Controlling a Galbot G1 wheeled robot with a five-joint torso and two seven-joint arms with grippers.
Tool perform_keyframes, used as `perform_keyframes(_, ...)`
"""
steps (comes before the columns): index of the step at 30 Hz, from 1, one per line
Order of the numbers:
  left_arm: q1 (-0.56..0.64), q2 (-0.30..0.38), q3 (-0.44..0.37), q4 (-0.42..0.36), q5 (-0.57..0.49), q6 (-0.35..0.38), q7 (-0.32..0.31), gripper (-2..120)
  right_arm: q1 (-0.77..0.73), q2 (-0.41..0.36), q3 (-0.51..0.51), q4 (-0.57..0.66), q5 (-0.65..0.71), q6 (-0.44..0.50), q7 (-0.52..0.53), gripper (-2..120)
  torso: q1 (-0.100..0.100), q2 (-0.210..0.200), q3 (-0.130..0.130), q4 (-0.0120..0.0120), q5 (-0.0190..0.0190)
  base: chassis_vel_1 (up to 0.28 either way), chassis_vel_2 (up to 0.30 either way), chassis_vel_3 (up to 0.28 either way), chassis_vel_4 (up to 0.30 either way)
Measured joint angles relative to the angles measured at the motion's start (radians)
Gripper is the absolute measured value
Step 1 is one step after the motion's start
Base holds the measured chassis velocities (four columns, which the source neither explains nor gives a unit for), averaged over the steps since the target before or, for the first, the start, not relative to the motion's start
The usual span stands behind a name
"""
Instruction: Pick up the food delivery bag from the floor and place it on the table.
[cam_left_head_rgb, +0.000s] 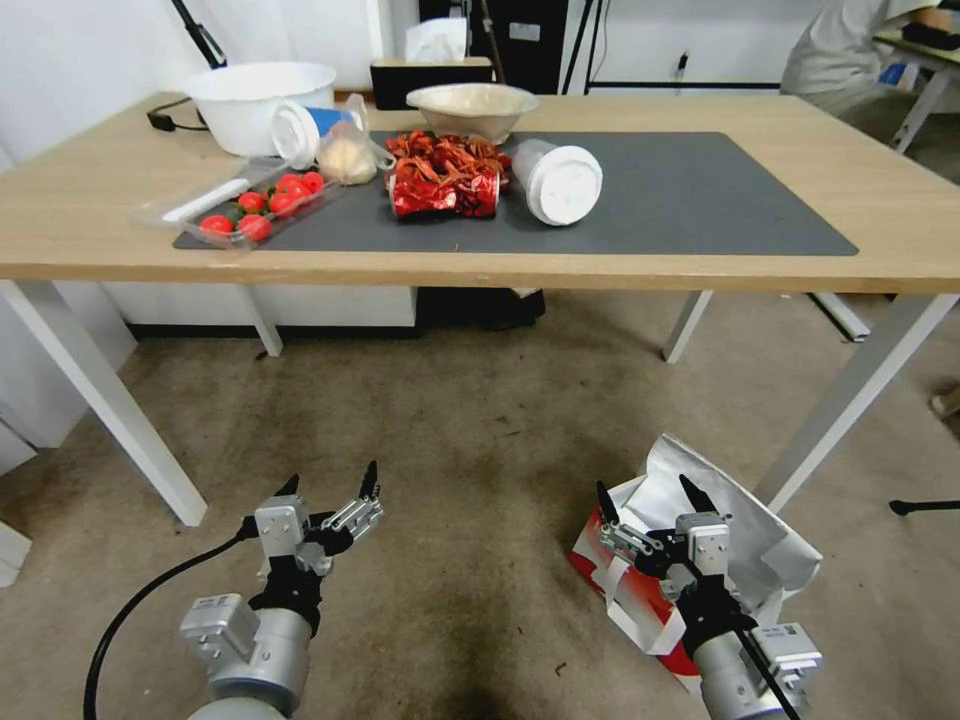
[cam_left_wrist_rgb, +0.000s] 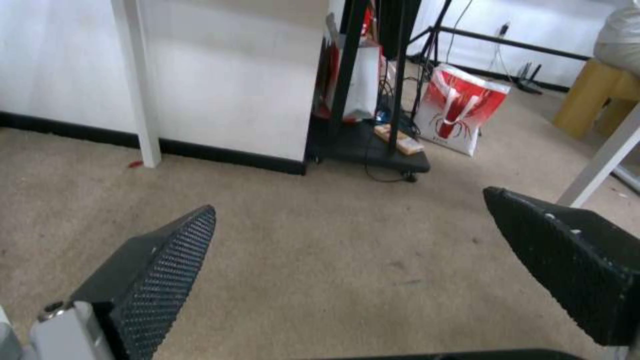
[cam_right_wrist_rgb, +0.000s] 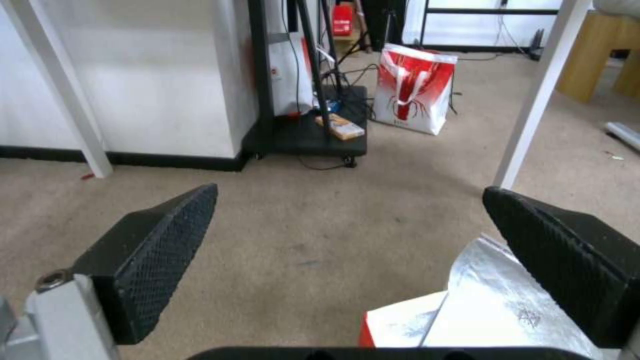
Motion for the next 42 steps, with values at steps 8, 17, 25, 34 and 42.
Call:
perform_keyframes(8, 0.003, 0.009, -0.002, -0.003, -0.001, 0.005, 0.003, 100, -0.001, 0.000, 0.001, 0.000, -0.001, 0.000, 0.000, 100, -0.007, -0.031, -0.024, 0.0000, 0.0000, 0.000, 0.000, 0.000, 0.000)
perform_keyframes(17, 0.013, 0.001, 0.000, -0.005, 0.002, 0.005, 0.004, 100, 0.000, 0.000, 0.008, 0.000, 0.000, 0.002, -0.002, 100, -0.015, -0.066, -0.051, 0.0000, 0.0001, 0.000, 0.000, 0.000, 0.000)
perform_keyframes(25, 0.011, 0.001, -0.001, -0.004, 0.003, 0.003, 0.004, 100, 0.002, 0.000, 0.010, 0.001, 0.002, 0.001, -0.003, 100, -0.019, -0.092, -0.073, 0.0000, 0.0001, 0.000, 0.000, 0.000, 0.000)
perform_keyframes(34, 0.006, 0.003, -0.003, 0.001, 0.001, 0.001, 0.004, 100, 0.002, 0.000, 0.014, -0.001, 0.001, 0.001, -0.004, 100, -0.024, -0.124, -0.100, 0.0000, 0.0000, 0.000, 0.000, 0.000, 0.000)
perform_keyframes(42, 0.004, 0.003, -0.003, 0.006, 0.000, -0.003, 0.004, 100, 0.003, 0.000, 0.018, -0.004, 0.001, 0.001, -0.005, 100, -0.026, -0.157, -0.132, 0.0000, 0.0001, 0.000, 0.000, 0.000, 0.000)
